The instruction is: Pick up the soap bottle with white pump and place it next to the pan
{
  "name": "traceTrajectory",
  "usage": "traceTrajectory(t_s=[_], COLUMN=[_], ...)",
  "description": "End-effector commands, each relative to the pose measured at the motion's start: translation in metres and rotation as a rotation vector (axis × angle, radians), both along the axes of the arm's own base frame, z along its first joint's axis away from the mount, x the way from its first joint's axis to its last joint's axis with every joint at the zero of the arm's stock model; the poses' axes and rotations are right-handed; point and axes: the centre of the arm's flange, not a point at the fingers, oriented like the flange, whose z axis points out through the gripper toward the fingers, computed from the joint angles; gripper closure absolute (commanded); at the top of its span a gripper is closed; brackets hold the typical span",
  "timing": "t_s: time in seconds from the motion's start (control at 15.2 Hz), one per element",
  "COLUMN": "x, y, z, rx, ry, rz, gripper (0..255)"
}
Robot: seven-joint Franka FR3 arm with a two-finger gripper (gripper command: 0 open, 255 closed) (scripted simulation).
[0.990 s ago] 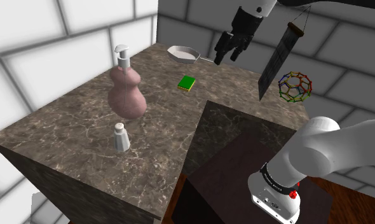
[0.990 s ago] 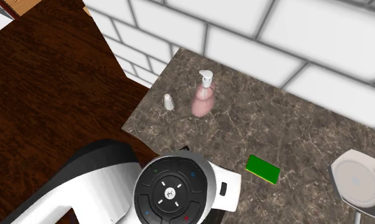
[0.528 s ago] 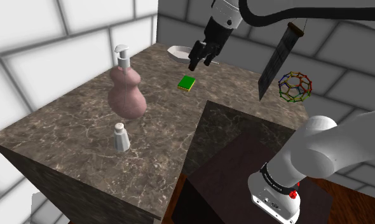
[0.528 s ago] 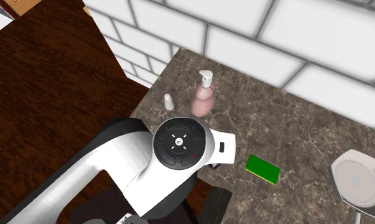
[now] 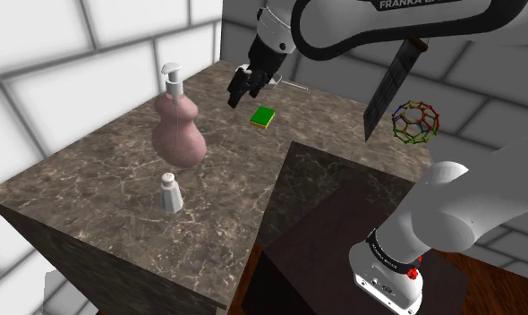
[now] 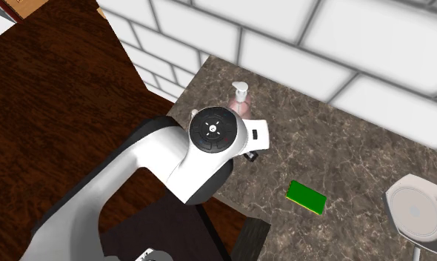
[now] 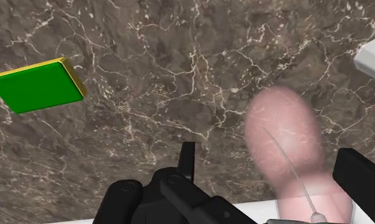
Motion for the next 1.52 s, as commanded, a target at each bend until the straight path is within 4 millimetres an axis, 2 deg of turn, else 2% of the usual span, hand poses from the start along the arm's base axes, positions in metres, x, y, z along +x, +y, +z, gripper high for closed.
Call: traceTrajectory(t_s=[0.0, 0.4, 0.46, 0.92, 1.45], x=[0.012, 0.040, 0.040, 0.054, 0.054], y=[0.025, 0.085, 0.086, 0.094, 0.094], z=[-0.010, -0.033, -0.034, -0.070, -0.070], rx=[0.009, 0.032, 0.032, 0.032, 0.032], ry=[-0.022, -0.083, -0.083, -0.083, -0.083], rz=[0.043, 0.167, 0.168, 0.168, 0.168], gripper=[0, 0, 0, 0, 0])
